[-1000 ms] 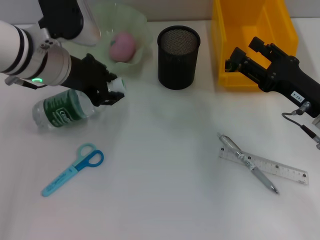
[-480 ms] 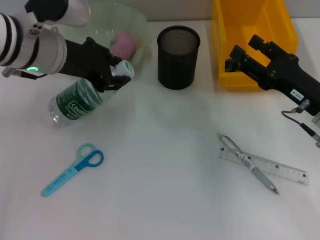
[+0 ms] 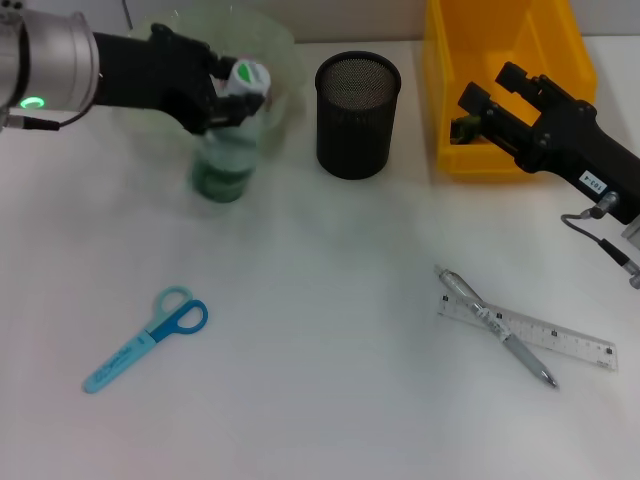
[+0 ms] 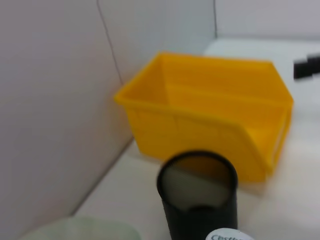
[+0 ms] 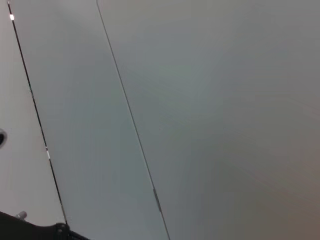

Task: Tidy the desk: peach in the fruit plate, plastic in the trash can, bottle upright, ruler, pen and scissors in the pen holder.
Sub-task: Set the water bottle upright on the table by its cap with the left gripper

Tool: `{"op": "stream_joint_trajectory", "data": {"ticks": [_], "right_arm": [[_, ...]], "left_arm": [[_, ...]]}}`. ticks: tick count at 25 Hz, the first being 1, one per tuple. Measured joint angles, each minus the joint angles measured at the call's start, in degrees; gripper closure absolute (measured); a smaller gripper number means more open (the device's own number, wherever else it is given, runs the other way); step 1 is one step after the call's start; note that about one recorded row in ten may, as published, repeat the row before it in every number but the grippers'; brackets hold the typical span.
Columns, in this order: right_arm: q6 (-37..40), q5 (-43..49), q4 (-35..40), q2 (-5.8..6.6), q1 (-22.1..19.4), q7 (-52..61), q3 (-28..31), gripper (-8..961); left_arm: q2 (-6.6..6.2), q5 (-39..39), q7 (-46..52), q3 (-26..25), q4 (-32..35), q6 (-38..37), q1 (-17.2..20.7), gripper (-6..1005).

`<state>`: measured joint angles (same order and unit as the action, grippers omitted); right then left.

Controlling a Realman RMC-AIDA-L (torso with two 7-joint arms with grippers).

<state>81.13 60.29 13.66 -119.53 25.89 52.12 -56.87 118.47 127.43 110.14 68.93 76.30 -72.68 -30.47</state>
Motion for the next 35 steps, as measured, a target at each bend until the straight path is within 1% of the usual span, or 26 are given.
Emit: {"op": "stream_joint_trajectory", "data": {"ticks": [3, 4, 7, 8, 9, 21, 24, 28, 35], "right_arm": [[0.0, 0.0, -0.1, 0.00, 0.2, 0.0, 0.3, 237], [0.0, 0.0, -0.1, 0.00, 0.3, 0.0, 0.3, 237], [0.0, 0.0, -0.2, 0.00, 0.4, 0.0, 0.3, 237], [-0.1, 0.0, -0.2, 0.00, 0.5, 0.0, 0.3, 237], [-0.1, 0.0, -0.2, 0.00, 0.5, 0.0, 0.3, 237], [-1.4, 0.0, -0.2, -0.08, 1.4, 0.0, 0.3, 237], [-1.4, 0.0, -0.2, -0.09, 1.4, 0.0, 0.3, 238], [-1.4, 0.0, -0.2, -0.09, 1.4, 0.0, 0.3, 238], [-1.4, 0.0, -0.2, -0.09, 1.4, 0.1, 0.3, 237]], "left_arm": [[0.00, 0.0, 0.0, 0.0, 0.0, 0.0, 0.0, 568], [-0.07, -5.1, -1.7, -3.2, -0.1, -0.1, 0.9, 568], [-0.07, -5.1, -1.7, -3.2, -0.1, -0.1, 0.9, 619], [-0.08, -7.7, -2.6, -4.9, -0.6, 0.0, 1.5, 636], [-0.05, -8.7, -3.5, -5.5, -0.8, 0.7, 2.5, 653], [0.03, -9.0, -4.5, -5.6, -2.3, 3.4, 3.9, 868], [0.07, -10.7, -5.7, -5.6, -2.4, 4.5, 4.9, 862], [0.00, -15.1, -8.6, -5.8, -3.1, 4.9, 6.4, 854], [-0.15, -15.5, -9.3, -6.4, -4.0, 4.9, 6.8, 810]]}}
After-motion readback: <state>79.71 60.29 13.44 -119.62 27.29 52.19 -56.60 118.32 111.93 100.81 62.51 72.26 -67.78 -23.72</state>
